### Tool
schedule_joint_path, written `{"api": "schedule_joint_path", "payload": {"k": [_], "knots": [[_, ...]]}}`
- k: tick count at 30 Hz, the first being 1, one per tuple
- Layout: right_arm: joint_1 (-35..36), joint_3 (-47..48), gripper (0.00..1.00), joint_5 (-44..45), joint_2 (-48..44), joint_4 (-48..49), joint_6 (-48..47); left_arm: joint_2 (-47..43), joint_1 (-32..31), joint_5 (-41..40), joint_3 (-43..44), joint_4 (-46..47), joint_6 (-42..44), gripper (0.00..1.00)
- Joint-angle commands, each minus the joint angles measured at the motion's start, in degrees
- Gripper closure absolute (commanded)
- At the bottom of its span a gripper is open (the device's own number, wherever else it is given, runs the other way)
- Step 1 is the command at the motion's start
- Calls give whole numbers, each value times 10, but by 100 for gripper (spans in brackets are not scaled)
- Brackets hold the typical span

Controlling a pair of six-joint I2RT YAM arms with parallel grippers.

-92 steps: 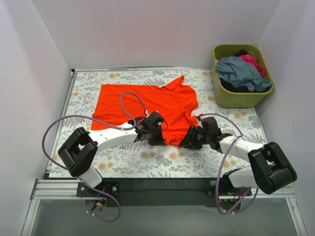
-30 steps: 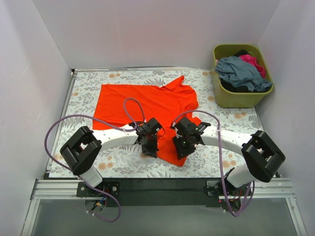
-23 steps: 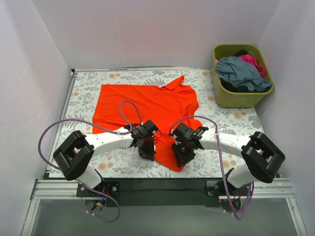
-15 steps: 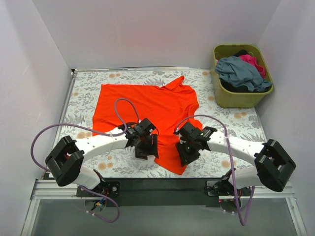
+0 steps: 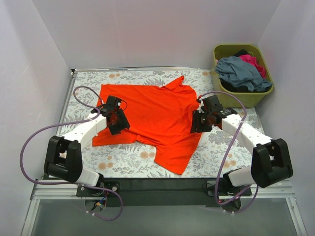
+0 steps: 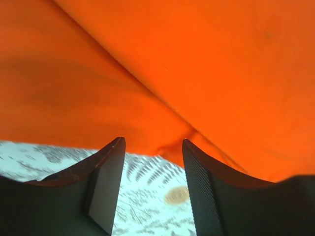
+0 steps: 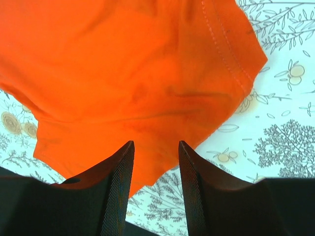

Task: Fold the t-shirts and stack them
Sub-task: Flatten the tshirt out

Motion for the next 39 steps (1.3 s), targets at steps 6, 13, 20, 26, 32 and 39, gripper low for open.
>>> {"api": "schedule_joint_path", "payload": {"k": [6, 13, 20, 26, 32, 39], "knots": [[-10, -24, 58, -34, 20, 76, -2, 26, 98, -42, -63, 34, 31, 62], [-19, -50, 59, -38, 19, 95, 1, 55, 155, -71, -101, 14, 21, 78], [-55, -74, 59, -34, 3, 103, 10, 28, 169, -116, -105, -23, -23, 81], [-60, -52, 59, -53, 12, 108, -2, 44, 173, -139, -53, -60, -17, 81], [-36, -20, 59, -70, 35, 116, -12, 53, 177, -140, -23, -88, -2, 79], [5, 24, 58, -50, 82, 119, -13, 32, 180, -146, 10, -113, 21, 68]]}}
